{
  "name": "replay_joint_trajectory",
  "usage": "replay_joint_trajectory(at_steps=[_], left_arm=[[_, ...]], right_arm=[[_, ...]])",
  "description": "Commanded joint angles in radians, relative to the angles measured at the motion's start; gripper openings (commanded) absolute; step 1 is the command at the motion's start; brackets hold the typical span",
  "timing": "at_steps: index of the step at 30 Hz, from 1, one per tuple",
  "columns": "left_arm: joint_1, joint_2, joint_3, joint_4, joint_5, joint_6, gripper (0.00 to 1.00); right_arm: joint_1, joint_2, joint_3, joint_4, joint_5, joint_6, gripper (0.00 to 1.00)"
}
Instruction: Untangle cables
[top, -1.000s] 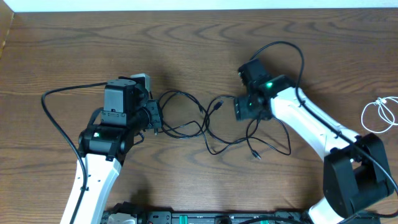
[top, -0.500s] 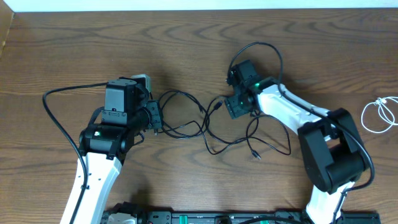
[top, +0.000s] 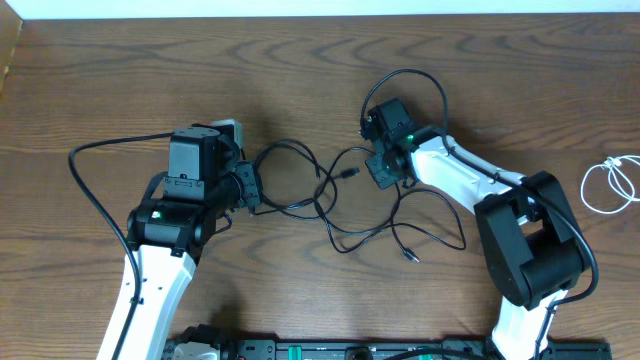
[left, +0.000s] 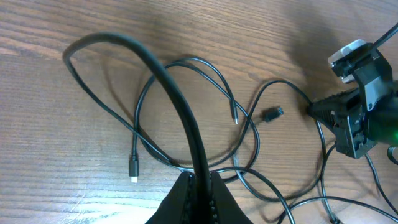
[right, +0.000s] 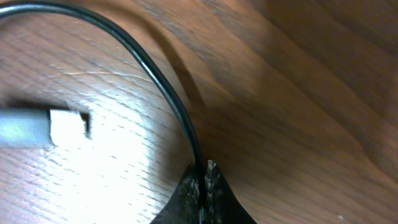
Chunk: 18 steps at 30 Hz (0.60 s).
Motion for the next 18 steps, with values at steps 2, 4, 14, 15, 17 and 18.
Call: replay_joint_trajectory(at_steps=[2, 4, 14, 15, 17, 18], left_arm=[[-0.001, 0.005, 0.010, 0.000, -0.021, 0.017, 0.08], [-0.001, 0.005, 0.010, -0.001, -0.076, 0.016, 0.08], [0.005, 0.005, 0.010, 0.012, -0.389, -0.009, 0.08], [0.010, 0.005, 0.010, 0.016, -0.406, -0.018, 0.08], [0.023, 0.005, 0.010, 0.024, -0.439, -0.042, 0.08], [0.031, 0.005, 0.010, 0.027, -0.460, -0.060, 0.08]], right_arm=[[-0.056, -0.004, 0.011, -0.054, 0.077, 0.081, 0.01], [-0.098, -0.021, 0.028, -0.089, 0.078, 0.097, 0.01], [-0.442, -0.201, 0.178, -0.279, 0.134, 0.152, 0.01], [-0.485, -0.223, 0.189, -0.289, 0.134, 0.153, 0.01], [-0.558, -0.260, 0.202, -0.304, 0.142, 0.182, 0.01], [-0.600, -0.282, 0.204, -0.308, 0.144, 0.196, 0.01]])
